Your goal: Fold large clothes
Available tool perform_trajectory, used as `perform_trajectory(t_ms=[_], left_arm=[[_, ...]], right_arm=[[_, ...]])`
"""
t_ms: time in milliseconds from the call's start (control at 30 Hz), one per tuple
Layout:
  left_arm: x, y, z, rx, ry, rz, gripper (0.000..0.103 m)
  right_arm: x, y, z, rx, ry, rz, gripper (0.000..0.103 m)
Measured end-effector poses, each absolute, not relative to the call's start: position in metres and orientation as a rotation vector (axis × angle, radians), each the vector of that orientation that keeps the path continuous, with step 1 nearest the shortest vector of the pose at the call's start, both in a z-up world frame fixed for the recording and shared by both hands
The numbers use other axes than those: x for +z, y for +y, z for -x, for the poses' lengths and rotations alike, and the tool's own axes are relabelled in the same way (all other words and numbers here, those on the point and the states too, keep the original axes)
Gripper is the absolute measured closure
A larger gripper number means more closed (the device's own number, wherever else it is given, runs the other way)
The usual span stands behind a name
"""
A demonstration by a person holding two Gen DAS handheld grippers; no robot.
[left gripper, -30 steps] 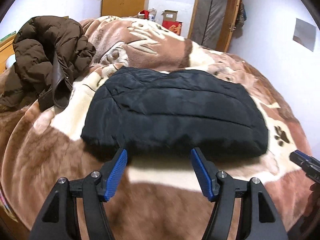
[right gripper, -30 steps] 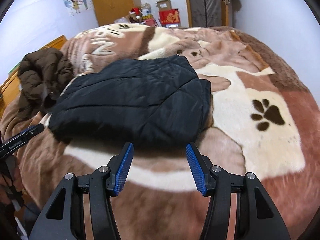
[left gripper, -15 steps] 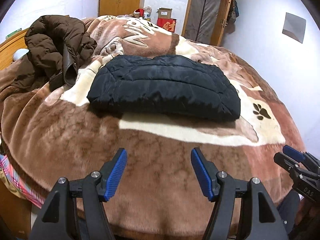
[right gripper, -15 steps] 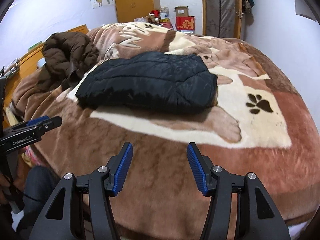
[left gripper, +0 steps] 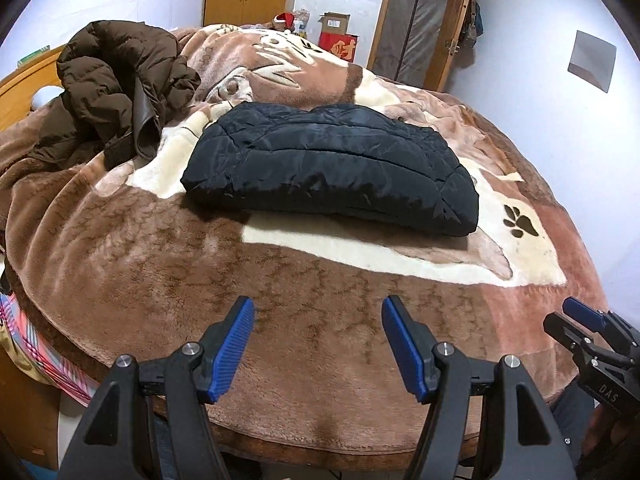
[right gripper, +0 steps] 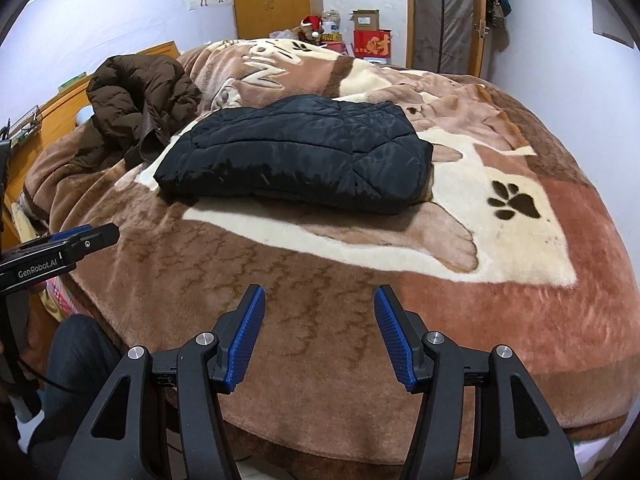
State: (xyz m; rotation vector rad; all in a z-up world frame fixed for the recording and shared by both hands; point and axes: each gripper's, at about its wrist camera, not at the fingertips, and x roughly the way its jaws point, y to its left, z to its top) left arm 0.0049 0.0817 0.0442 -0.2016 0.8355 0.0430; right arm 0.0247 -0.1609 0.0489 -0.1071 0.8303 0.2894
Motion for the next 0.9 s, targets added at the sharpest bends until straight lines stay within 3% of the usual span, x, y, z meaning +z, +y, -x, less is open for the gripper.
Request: perform_trajectory(t_ms=[900], left_arm=[[0.0359, 0.0802, -0.0093, 0.056, 0.861, 0.18, 0.035]], right_arm=[[0.0399, -0.1582, -0.0301, 0.297, 0.867, 0.107, 0.046]])
